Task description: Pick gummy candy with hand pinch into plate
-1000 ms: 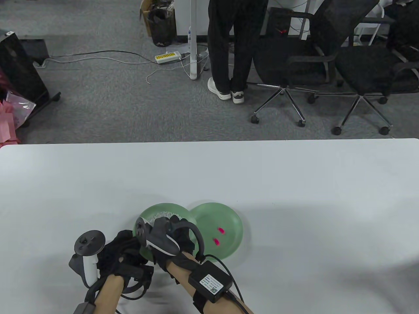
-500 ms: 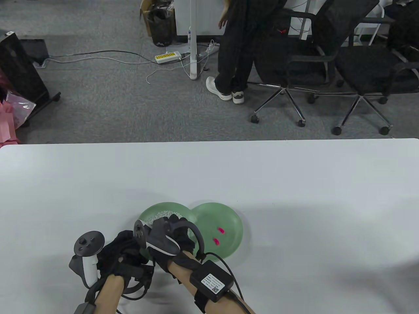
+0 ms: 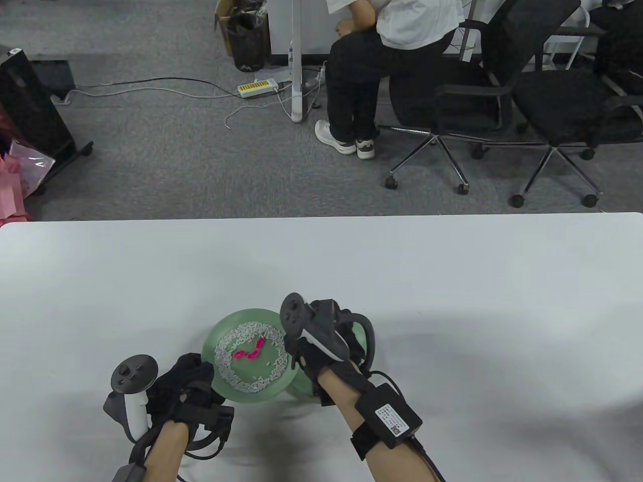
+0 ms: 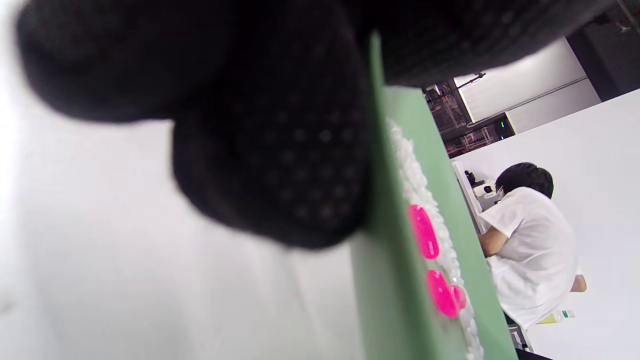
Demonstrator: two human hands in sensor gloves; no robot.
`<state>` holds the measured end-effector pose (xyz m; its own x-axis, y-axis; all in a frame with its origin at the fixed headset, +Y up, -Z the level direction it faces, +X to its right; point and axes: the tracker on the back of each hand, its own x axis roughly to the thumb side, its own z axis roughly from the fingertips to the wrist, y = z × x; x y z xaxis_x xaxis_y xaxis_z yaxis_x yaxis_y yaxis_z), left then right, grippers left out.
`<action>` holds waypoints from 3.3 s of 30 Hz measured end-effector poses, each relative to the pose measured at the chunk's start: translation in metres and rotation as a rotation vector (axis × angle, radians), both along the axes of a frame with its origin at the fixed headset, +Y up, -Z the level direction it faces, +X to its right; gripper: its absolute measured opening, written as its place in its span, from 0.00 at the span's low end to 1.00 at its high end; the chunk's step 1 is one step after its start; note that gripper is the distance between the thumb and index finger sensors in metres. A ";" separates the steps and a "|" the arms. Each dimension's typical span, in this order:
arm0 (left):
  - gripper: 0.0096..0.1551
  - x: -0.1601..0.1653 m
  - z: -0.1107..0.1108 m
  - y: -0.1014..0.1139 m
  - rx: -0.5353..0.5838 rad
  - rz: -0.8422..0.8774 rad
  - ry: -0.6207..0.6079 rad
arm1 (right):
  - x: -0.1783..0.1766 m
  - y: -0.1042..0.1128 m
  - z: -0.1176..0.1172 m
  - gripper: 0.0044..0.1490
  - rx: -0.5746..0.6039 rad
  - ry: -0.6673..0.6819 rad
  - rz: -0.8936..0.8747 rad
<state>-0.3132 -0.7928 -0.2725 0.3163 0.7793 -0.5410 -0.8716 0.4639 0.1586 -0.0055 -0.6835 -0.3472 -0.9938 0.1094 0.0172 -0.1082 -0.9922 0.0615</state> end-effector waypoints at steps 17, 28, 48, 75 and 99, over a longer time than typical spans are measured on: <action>0.28 -0.009 -0.001 -0.005 -0.002 0.018 0.026 | 0.002 -0.072 0.003 0.26 -0.174 0.003 0.165; 0.28 -0.013 -0.003 -0.010 -0.007 0.029 0.028 | 0.017 -0.037 0.001 0.30 0.022 -0.132 -0.090; 0.28 0.003 0.000 -0.004 0.003 -0.023 -0.028 | -0.129 -0.023 0.005 0.26 -0.010 0.173 0.155; 0.28 -0.006 -0.007 -0.017 0.026 0.001 -0.040 | -0.142 -0.044 -0.003 0.27 -0.062 0.248 0.212; 0.28 -0.025 -0.013 -0.040 -0.029 0.019 0.026 | -0.016 -0.016 -0.020 0.28 -0.043 0.029 0.105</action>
